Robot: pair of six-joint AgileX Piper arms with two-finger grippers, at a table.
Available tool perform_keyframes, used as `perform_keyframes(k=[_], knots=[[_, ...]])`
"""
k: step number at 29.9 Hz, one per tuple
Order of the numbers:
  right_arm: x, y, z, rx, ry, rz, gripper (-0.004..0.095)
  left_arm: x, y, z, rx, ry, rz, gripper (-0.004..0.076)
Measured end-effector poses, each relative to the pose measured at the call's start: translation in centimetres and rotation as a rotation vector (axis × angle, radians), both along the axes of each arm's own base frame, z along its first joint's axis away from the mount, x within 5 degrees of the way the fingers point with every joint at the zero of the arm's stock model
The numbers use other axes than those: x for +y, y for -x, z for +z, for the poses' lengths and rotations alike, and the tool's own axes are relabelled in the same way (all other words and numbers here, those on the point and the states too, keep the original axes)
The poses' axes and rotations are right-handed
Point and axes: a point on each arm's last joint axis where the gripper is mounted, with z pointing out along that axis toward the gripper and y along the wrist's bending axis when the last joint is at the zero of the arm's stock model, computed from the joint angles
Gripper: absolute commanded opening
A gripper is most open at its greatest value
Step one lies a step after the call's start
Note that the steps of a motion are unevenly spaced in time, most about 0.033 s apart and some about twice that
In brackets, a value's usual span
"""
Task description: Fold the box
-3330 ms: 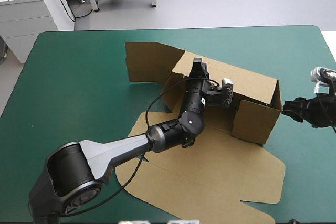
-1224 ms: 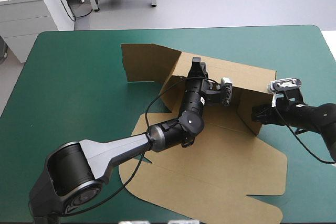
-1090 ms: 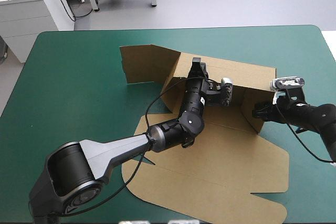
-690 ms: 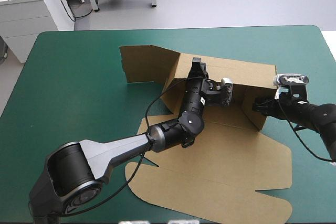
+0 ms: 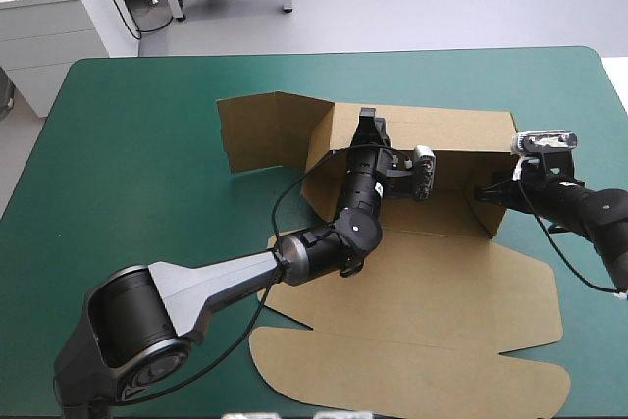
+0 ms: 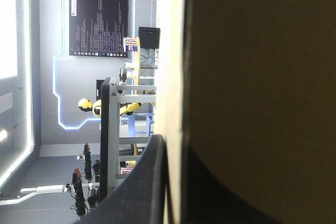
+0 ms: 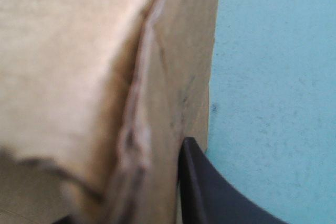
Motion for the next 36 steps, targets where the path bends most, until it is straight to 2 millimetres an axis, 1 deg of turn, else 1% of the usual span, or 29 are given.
perform_keyframes(k=[9, 13, 15, 18, 22, 24, 26, 31, 36], knots=[[0.0, 0.0, -0.1, -0.014, 0.055, 0.04, 0.0002, 0.0, 0.0, 0.0, 0.003, 0.002, 0.003, -0.0008], [0.6, -0.1, -0.1, -0.025, 0.103, 0.068, 0.0002, 0.1, 0.0, 0.0, 0.001, 0.002, 0.008, 0.0], [1.1, -0.3, -0.1, -0.035, 0.132, 0.076, 0.0001, 0.2, -0.1, 0.0, -0.001, 0.002, 0.017, 0.0025], [1.6, -0.4, -0.1, -0.039, 0.153, 0.074, 0.0001, 0.3, -0.1, 0.0, -0.002, 0.004, 0.032, 0.0109], [2.0, -0.4, -0.1, -0.037, 0.166, 0.077, 0.0002, 0.4, -0.1, -0.1, 0.001, 0.005, 0.045, 0.0269], [2.2, -0.4, 0.0, -0.038, 0.173, 0.083, 0.0002, 0.4, -0.1, -0.2, 0.011, 0.008, 0.049, 0.0333], [2.3, -0.4, 0.0, -0.04, 0.177, 0.087, 0.0002, 0.4, -0.1, -0.3, 0.019, 0.01, 0.051, 0.0352], [2.7, -0.4, 0.0, -0.042, 0.173, 0.09, 0.0002, 0.4, -0.2, -0.7, 0.027, 0.0, 0.05, 0.035], [2.7, -0.5, 0.1, -0.035, 0.18, 0.082, 0.0002, 0.4, -0.1, -0.5, 0.015, -0.018, 0.058, 0.035]])
